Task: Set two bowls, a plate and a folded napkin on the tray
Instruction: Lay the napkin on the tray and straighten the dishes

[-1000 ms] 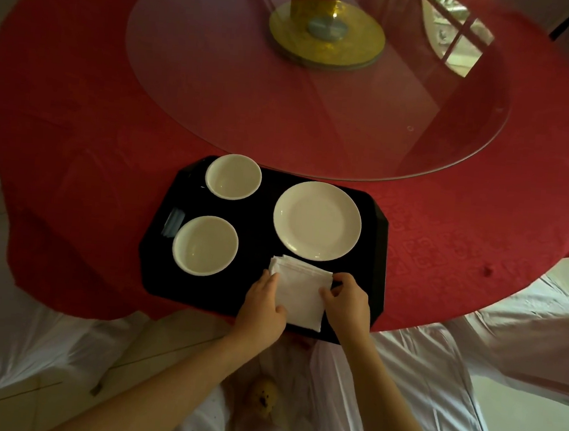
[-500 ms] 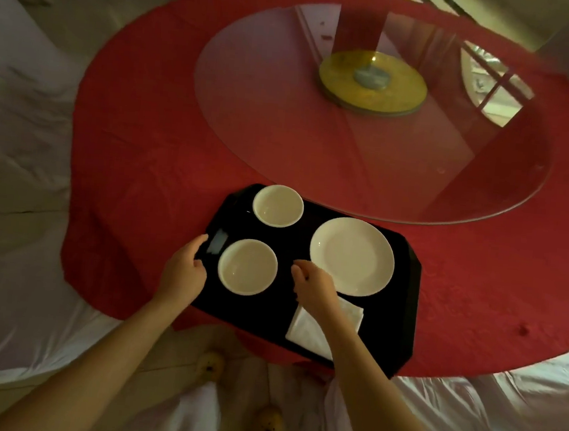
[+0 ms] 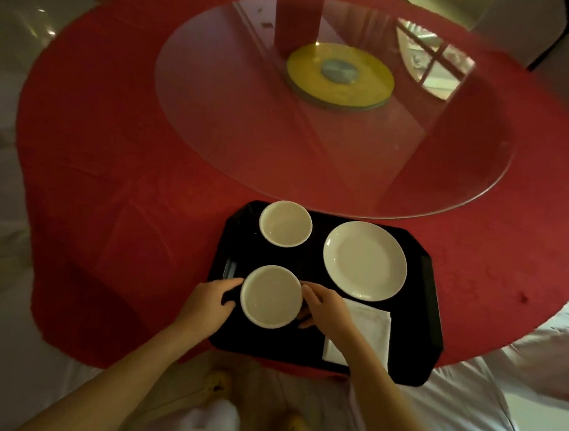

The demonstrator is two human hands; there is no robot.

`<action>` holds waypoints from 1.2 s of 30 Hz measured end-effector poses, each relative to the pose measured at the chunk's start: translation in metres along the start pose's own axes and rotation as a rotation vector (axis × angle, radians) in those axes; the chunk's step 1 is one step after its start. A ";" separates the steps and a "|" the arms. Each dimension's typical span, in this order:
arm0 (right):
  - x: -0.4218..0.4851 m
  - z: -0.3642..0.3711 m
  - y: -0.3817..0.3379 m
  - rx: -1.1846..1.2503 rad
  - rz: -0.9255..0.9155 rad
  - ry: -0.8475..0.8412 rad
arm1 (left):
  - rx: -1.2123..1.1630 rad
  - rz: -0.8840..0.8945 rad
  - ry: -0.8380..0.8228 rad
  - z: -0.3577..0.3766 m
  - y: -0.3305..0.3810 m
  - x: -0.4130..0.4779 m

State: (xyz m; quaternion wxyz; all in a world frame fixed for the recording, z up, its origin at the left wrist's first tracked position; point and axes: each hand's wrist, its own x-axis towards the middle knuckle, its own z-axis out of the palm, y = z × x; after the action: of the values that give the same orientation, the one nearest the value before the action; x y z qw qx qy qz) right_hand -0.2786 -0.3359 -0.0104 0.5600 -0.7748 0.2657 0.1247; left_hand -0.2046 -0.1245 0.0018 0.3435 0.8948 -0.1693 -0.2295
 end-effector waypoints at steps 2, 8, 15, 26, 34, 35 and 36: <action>-0.004 0.003 0.003 0.050 0.015 0.024 | 0.003 0.049 -0.043 -0.004 -0.002 0.005; -0.015 0.016 0.007 0.167 0.069 0.131 | 0.031 0.128 -0.144 -0.014 -0.005 0.022; -0.020 0.027 0.008 0.219 0.117 0.216 | 0.068 0.187 -0.223 -0.021 -0.009 0.033; 0.026 -0.021 -0.037 0.129 0.032 0.484 | -0.214 0.005 0.046 -0.052 0.009 0.090; 0.070 -0.012 -0.065 0.051 0.042 0.313 | -0.065 -0.088 0.016 -0.023 0.021 0.113; 0.071 -0.010 -0.065 0.053 0.041 0.315 | -0.060 -0.090 0.027 -0.023 0.021 0.113; 0.071 -0.009 -0.064 0.065 0.040 0.324 | -0.062 -0.091 0.036 -0.022 0.021 0.114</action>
State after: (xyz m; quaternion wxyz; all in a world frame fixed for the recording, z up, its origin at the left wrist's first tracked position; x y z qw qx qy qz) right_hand -0.1856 -0.3489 0.0092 0.5318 -0.7609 0.3718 0.0005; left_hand -0.1004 -0.1802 -0.0026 0.3633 0.8945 -0.1150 -0.2338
